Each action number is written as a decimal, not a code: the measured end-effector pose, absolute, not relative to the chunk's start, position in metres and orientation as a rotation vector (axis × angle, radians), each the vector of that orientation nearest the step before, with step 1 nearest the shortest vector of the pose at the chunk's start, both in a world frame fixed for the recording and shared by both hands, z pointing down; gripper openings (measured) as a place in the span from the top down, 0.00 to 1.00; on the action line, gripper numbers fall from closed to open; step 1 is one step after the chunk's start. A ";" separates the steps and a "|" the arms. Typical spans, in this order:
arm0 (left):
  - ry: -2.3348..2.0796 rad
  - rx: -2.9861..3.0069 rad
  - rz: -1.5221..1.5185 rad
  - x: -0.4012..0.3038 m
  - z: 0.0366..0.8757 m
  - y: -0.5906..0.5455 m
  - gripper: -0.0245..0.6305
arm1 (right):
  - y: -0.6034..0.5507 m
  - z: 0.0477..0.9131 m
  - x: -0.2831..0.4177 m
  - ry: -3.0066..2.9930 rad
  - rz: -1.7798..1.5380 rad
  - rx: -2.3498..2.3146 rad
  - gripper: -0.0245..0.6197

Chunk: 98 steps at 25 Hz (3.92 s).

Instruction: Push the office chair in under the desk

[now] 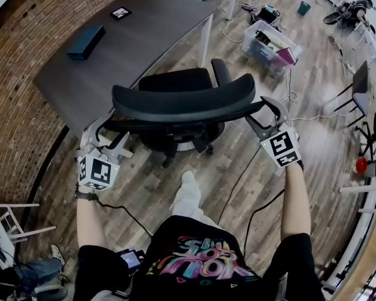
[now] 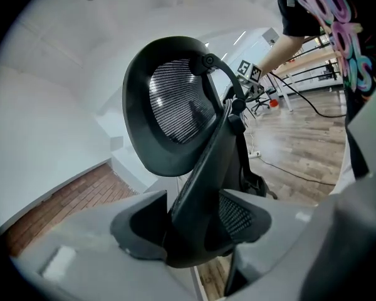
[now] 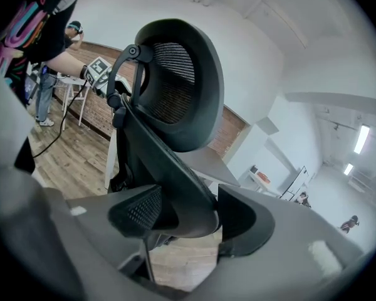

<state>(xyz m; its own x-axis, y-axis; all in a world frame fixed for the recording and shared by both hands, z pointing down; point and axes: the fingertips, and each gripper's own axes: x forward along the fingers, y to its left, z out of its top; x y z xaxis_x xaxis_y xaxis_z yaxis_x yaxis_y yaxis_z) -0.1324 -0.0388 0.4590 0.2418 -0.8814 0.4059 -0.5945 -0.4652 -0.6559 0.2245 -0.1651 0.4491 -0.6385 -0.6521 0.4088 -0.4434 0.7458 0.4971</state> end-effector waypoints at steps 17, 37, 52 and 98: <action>1.506 -2.089 -1.124 -0.148 0.459 -0.118 0.57 | -0.290 0.449 0.192 -2.396 -0.488 0.691 0.53; 1.769 -1.942 -1.174 -0.157 0.455 -0.177 0.57 | -0.418 0.444 0.136 -2.575 -0.606 0.447 0.52; 2.164 -1.721 -1.274 -0.157 0.457 -0.241 0.56 | -0.554 0.444 0.061 -2.653 -0.692 0.079 0.52; 2.292 -1.551 -1.287 -0.176 0.456 -0.281 0.56 | -0.630 0.446 -0.017 -2.773 -0.688 -0.133 0.49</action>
<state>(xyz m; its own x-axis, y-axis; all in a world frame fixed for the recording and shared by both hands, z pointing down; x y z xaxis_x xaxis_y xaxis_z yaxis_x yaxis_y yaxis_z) -0.1757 -0.2807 0.4557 -0.4806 -0.7993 0.3608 -0.7242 0.1297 -0.6772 -0.0169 -0.6301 0.4461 -0.9565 0.0220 0.2910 0.1554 0.8824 0.4440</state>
